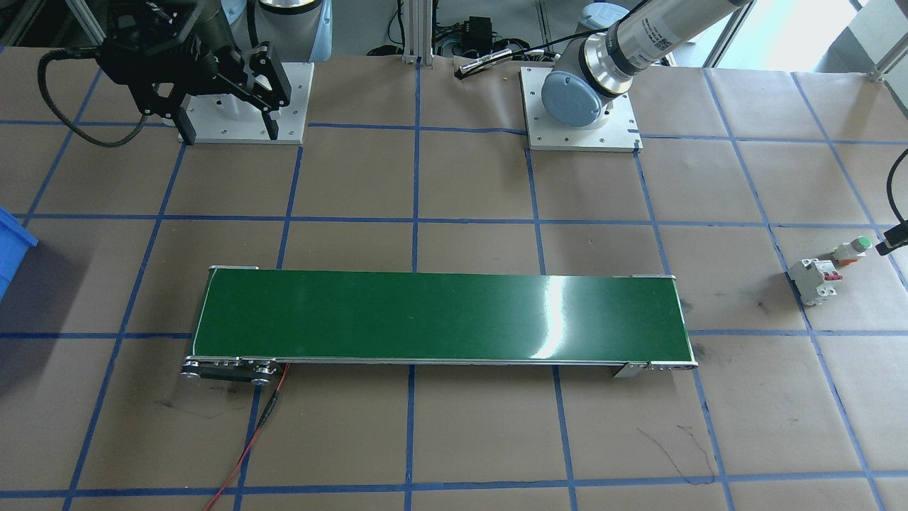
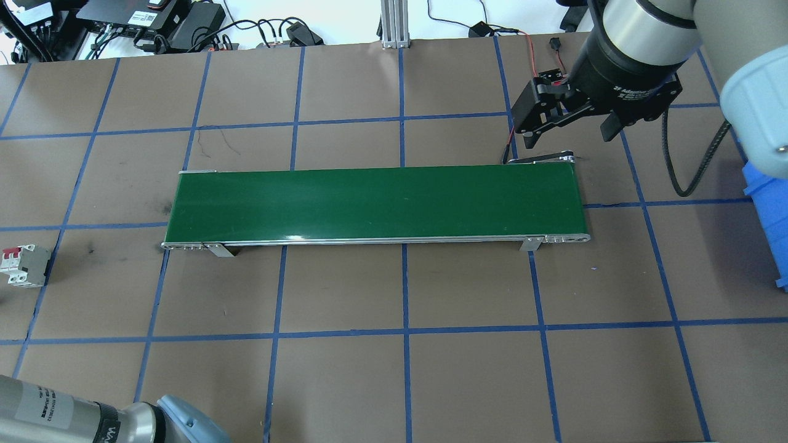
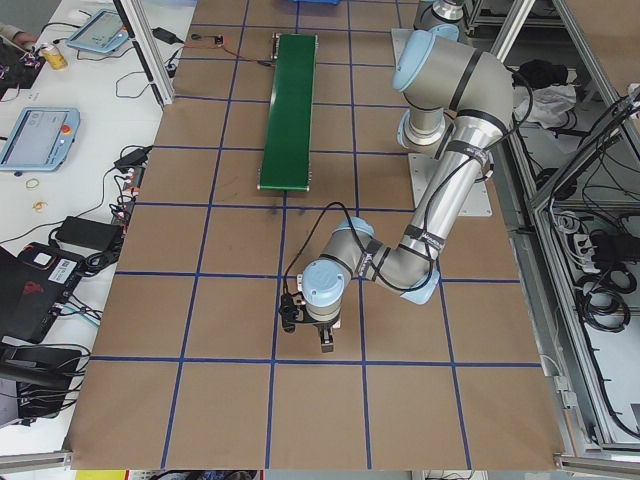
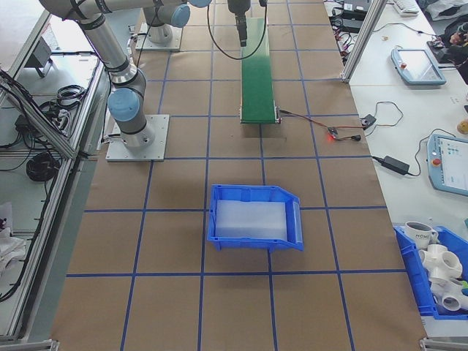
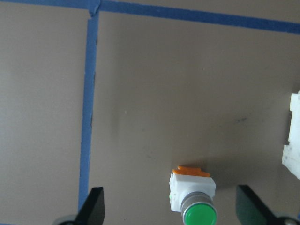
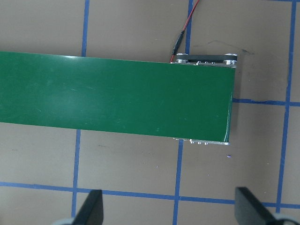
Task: Move button from left to right
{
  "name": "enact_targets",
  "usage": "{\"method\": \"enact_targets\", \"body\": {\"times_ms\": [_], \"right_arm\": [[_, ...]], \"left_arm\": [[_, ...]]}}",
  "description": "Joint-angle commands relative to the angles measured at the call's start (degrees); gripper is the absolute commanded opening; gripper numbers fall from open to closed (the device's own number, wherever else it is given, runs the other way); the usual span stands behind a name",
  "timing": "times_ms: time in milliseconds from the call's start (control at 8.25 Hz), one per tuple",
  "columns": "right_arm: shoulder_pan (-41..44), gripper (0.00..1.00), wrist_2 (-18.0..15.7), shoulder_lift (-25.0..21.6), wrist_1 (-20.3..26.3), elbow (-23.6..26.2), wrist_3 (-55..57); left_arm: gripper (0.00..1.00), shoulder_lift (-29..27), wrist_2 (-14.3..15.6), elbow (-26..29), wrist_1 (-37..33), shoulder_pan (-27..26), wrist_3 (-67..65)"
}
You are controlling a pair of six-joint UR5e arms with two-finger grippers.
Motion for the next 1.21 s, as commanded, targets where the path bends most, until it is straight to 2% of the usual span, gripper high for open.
{"method": "enact_targets", "body": {"times_ms": [0, 121, 485, 606, 970, 1091], "right_arm": [[-0.1, 1.0, 0.0, 0.0, 0.1, 0.0, 0.0], [-0.1, 1.0, 0.0, 0.0, 0.0, 0.0, 0.0], [-0.1, 1.0, -0.1, 0.1, 0.1, -0.1, 0.0], [-0.1, 1.0, -0.2, 0.2, 0.0, -0.1, 0.0], [-0.1, 1.0, -0.3, 0.2, 0.2, 0.0, 0.0], [-0.1, 1.0, -0.4, 0.2, 0.4, 0.0, 0.0]], "left_arm": [[1.0, 1.7, 0.0, -5.9, 1.2, 0.1, 1.6], [1.0, 1.5, -0.1, -7.3, 3.7, 0.1, 2.8], [1.0, 0.1, 0.1, -7.9, 4.4, 0.1, 3.7], [0.94, 0.0, 0.6, -7.9, 4.6, 0.1, 6.2], [0.65, -0.2, 0.7, -7.9, 4.7, 0.1, 7.1], [0.39, -0.4, 0.7, -8.1, 4.4, 0.1, 6.6]]}}
